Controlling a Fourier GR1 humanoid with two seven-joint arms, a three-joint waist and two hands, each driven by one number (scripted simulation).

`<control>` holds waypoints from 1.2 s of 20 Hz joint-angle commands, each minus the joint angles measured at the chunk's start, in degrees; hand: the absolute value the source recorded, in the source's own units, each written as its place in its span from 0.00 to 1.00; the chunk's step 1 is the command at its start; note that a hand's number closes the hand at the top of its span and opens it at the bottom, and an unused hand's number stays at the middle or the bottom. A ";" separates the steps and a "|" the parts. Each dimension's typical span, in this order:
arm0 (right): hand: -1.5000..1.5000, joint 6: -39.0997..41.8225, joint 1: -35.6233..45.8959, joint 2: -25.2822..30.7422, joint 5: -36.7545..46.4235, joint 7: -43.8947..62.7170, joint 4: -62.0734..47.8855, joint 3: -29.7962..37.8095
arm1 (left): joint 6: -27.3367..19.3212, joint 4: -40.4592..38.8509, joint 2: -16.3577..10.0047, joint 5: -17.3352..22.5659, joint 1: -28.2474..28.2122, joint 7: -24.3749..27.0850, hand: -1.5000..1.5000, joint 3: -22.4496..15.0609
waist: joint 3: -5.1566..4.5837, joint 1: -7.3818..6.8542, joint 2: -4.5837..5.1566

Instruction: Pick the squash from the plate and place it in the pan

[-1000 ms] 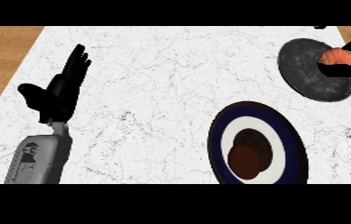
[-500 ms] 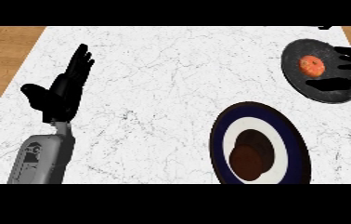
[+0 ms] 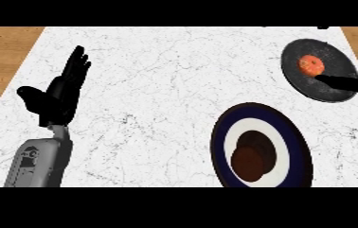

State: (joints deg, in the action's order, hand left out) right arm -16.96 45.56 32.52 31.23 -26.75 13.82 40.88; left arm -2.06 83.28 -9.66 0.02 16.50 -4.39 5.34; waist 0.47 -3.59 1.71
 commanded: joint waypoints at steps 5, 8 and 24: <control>0.00 19.48 -6.75 3.14 -9.42 -11.85 -0.85 6.19 | -0.20 -1.09 -0.54 0.10 -1.73 0.96 0.50 1.39 | -0.31 3.25 -1.33; 0.00 25.39 -8.77 4.72 -11.14 -11.91 1.31 5.58 | -1.37 1.67 -0.40 -0.44 -1.88 -2.57 0.50 1.01 | -0.45 3.84 -1.87; 0.00 35.12 -35.03 -6.72 -20.99 1.34 43.60 2.44 | 1.73 2.78 -3.29 1.83 -5.48 -0.93 0.50 4.20 | -0.70 5.17 -2.29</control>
State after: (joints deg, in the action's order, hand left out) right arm 18.22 16.10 30.17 12.16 -31.25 45.14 44.14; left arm -2.50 85.81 -10.93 0.05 11.12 -5.33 7.75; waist -0.23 1.83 -0.67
